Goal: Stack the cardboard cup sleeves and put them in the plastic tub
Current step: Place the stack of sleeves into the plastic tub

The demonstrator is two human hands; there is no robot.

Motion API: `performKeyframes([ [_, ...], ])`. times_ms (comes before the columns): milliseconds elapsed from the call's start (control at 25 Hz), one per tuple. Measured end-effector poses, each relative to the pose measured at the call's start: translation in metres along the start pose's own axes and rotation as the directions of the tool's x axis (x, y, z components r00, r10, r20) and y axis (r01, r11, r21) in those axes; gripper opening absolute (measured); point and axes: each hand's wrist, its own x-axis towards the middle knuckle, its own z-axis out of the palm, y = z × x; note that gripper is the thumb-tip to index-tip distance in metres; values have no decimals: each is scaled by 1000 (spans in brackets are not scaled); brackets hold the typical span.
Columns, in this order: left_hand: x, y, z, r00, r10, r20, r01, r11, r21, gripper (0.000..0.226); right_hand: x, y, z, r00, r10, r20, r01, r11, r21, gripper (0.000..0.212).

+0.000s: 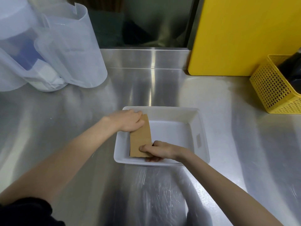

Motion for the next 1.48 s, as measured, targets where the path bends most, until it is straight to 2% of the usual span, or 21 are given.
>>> performKeyframes([
  [200, 2, 0, -2, 1000, 10, -8, -10, 999, 46, 35, 6, -5, 6, 999, -17, 28, 18, 999, -34, 31],
  [400, 5, -5, 5, 999, 26, -29, -24, 997, 69, 30, 7, -7, 4, 999, -30, 43, 36, 990, -139, 44],
  [600, -6, -11, 1, 976, 88, -197, -98, 995, -37, 31, -1, -8, -3, 1000, -19, 14, 21, 979, -203, 62],
  [720, -20, -20, -2, 931, 93, -352, -151, 978, -140, 36, -4, -6, -8, 994, -59, -97, 43, 987, -158, 67],
  [800, -29, -29, 2, 867, 21, -497, -166, 954, -251, 33, -4, -5, -9, 979, -73, -190, 63, 996, -58, 66],
  [880, -37, -36, 13, 810, -110, -577, -156, 907, -391, 34, -4, -4, -8, 971, -67, -229, 85, 994, 73, 68],
  [1000, -43, -38, 39, 821, -234, -521, -89, 848, -522, 41, -1, -5, -2, 975, -69, -212, 106, 980, 168, 69],
  [1120, -45, -35, 58, 872, -206, -444, -118, 791, -600, 43, 4, -11, 2, 972, -83, -218, 128, 971, 200, 59],
  [1240, -44, -32, 69, 861, -186, -473, -175, 765, -619, 45, 13, -16, 5, 970, -95, -222, 134, 977, 165, 55],
  [1480, -39, -33, 77, 837, -194, -511, -198, 763, -615, 45, 26, -23, 16, 965, -66, -253, 85, 994, 67, 67],
])
